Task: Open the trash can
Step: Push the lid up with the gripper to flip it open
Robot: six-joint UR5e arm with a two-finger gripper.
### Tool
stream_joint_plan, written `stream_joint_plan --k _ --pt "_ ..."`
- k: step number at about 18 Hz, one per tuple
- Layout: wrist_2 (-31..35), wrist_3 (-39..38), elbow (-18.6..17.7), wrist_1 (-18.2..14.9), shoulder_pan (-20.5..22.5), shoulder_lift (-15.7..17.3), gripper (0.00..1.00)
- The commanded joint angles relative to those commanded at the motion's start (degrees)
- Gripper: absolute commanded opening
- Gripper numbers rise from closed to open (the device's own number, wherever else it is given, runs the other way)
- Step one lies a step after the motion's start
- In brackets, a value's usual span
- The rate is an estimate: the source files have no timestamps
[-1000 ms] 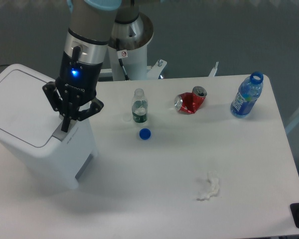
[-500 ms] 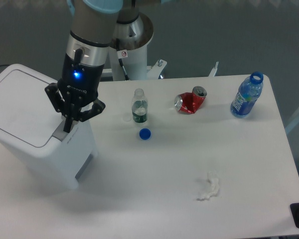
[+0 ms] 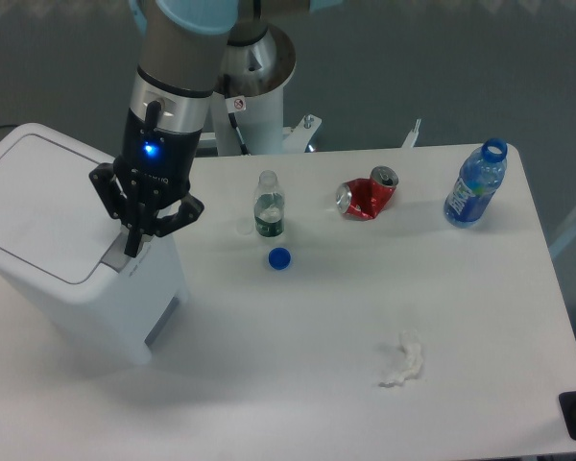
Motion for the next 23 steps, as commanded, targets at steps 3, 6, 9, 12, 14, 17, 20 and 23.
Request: stream_joint_plan --k 3,6,9,12,14,17,20,23 --pt "0.0 0.1 0.0 0.0 0.0 -0.2 0.0" --pt "0.3 0.5 0.0 0.1 0.0 -0.4 0.0" --pt "0.4 0.6 0.0 0.1 0.0 -0.4 0.0" --pt "0.3 0.7 0.5 0.2 0.5 -0.3 0.0" --pt "0.0 1.2 1.1 0.3 1.4 -0.1 0.0" --pt "-0.4 1.2 1.7 0.3 1.9 0.4 0.0" --pt "-1.9 1.2 1.9 0.3 2.8 1.0 0.01" --pt "-5.1 1.2 2.7 0.3 5.5 0.8 0.19"
